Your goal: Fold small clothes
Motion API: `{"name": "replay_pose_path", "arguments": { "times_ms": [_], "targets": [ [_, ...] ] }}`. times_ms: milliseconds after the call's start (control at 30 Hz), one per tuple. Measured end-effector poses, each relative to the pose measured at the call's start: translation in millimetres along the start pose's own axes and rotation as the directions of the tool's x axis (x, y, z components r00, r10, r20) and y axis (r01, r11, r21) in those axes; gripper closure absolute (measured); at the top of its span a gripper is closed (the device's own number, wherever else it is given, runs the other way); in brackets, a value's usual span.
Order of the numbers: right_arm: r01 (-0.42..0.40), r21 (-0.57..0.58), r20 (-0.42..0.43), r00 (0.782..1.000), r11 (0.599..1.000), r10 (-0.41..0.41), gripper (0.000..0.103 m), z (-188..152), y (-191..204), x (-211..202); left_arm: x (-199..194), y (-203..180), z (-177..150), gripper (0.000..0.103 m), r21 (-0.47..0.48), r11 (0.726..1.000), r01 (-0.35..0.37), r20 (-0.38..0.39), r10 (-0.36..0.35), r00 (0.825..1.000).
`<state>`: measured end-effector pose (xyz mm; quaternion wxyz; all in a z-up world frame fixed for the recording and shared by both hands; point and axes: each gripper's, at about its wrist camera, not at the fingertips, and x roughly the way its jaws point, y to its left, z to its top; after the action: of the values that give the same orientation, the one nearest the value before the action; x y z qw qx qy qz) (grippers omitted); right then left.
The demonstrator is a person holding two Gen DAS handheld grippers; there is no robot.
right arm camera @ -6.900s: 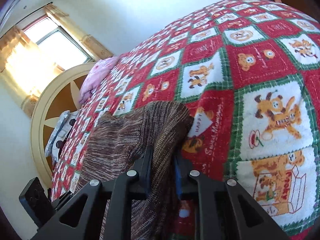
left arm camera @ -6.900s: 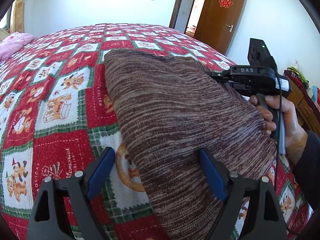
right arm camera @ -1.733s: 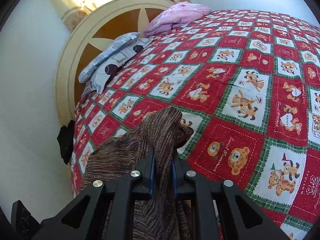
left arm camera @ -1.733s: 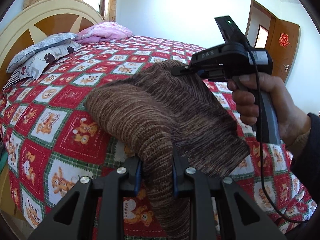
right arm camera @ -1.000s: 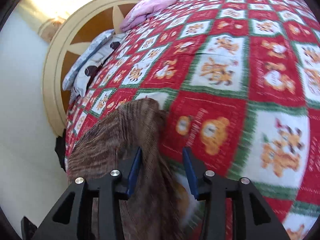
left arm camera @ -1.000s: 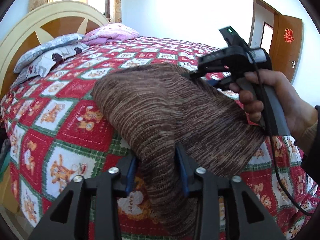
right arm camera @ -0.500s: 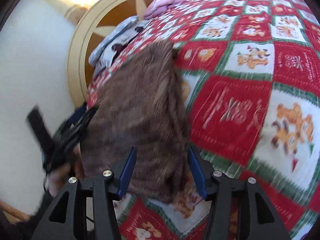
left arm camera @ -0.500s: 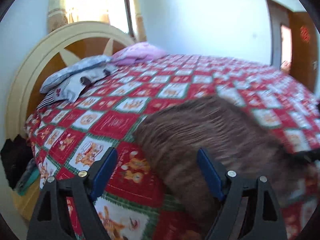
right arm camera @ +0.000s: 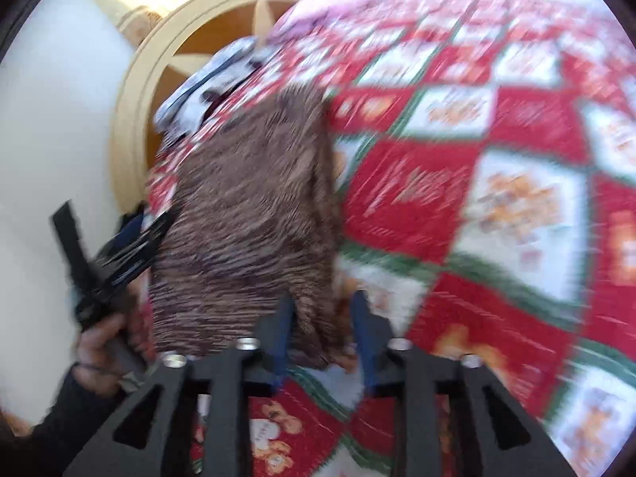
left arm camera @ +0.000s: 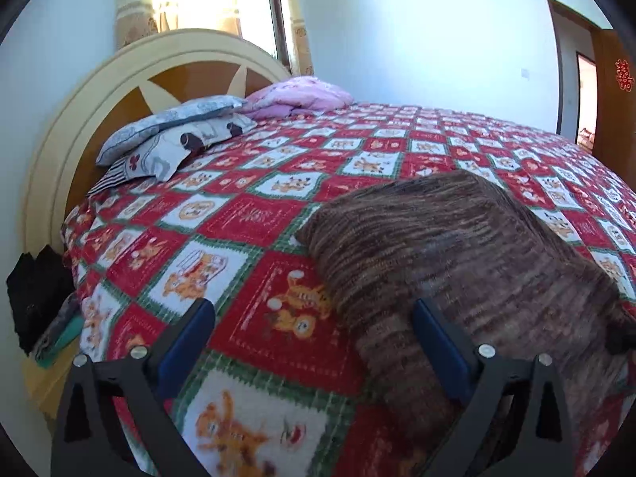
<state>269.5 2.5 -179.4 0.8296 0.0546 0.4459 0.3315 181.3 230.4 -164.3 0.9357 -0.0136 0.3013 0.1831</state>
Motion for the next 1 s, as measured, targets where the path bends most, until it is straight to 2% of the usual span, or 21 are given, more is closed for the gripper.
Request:
{"name": "replay_pose_path", "arguments": {
  "times_ms": [33,133,267,400,533,1000],
  "targets": [
    [0.043,-0.005,0.051,0.998,0.999,-0.043,0.058,-3,4,-16,-7,0,2,0.001,-0.003,1.000,0.011,-0.011,-0.011,1.000],
    [0.088,-0.003,0.151,0.985,0.996,-0.087,0.049,-11,18,-46,-36,1,3,0.001,-0.010,0.999,0.041,0.012,-0.040,0.999],
    [0.159,-0.049,0.282,0.949,0.986,-0.139,0.048,-23,41,-78,-73,-4,6,0.000,-0.022,0.994,0.103,0.073,-0.101,0.992],
    [0.184,-0.057,0.359,0.921,0.981,-0.151,0.047,-30,52,-102,-93,-11,14,0.000,-0.012,0.990,0.143,0.108,-0.141,0.984],
    [0.211,-0.076,0.391,0.905,0.975,-0.165,0.046,-33,64,-112,-106,-15,18,0.000,-0.010,0.985,0.172,0.133,-0.170,0.976],
    [0.225,-0.105,0.418,0.894,0.969,-0.162,0.045,-40,80,-121,-117,-22,17,0.000,-0.003,0.983,0.185,0.152,-0.182,0.971]
  ]
}}
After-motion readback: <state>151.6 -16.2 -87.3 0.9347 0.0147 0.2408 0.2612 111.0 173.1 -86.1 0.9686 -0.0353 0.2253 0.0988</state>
